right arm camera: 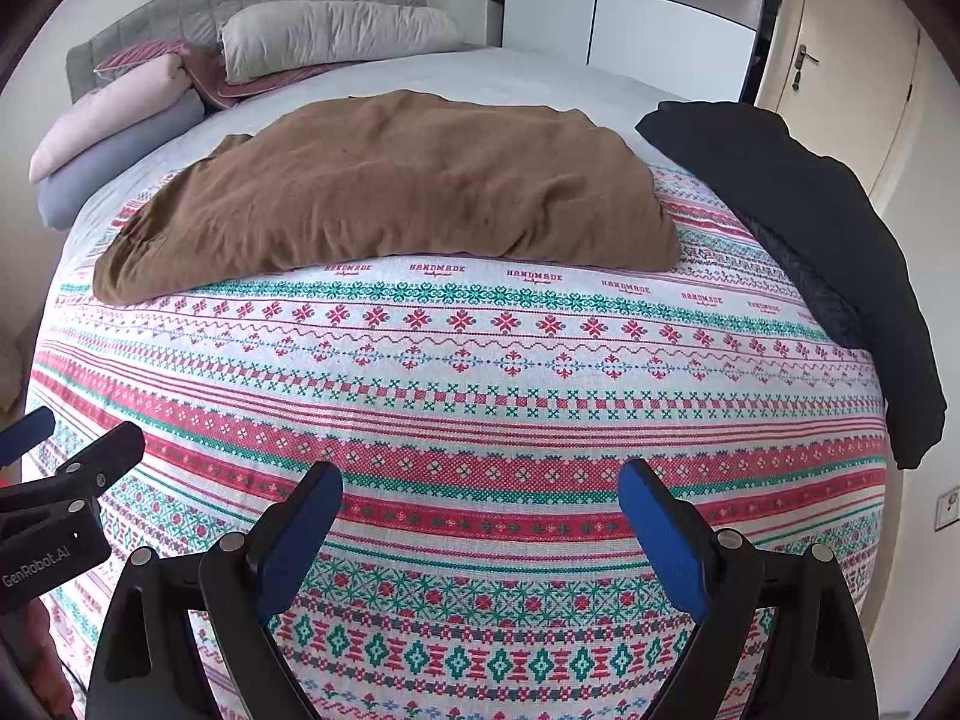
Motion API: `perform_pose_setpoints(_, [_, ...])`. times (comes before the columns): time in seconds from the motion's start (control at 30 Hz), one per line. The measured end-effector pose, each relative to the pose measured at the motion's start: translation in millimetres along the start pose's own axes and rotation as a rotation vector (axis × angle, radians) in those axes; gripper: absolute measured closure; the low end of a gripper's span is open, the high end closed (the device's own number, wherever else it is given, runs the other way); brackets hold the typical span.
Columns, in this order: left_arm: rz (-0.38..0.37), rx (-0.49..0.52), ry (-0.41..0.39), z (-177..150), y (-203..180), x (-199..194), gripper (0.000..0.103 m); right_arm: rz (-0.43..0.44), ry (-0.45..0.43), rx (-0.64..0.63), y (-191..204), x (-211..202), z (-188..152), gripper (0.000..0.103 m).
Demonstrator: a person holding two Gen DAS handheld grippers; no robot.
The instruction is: Fold large clothes
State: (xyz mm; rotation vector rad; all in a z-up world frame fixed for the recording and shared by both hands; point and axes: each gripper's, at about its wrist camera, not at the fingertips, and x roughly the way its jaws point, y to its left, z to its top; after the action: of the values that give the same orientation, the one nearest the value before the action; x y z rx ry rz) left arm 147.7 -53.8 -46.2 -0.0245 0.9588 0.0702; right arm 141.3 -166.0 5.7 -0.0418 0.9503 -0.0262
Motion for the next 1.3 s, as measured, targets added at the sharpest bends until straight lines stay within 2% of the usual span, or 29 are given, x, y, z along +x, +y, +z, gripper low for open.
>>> perform_pose_setpoints(1.3, [-0.021,0.016,0.013,-0.5,-4.5,-2.2,0.000,0.001,0.008,-0.004,-1.4,-0.7,-2.4,0.009])
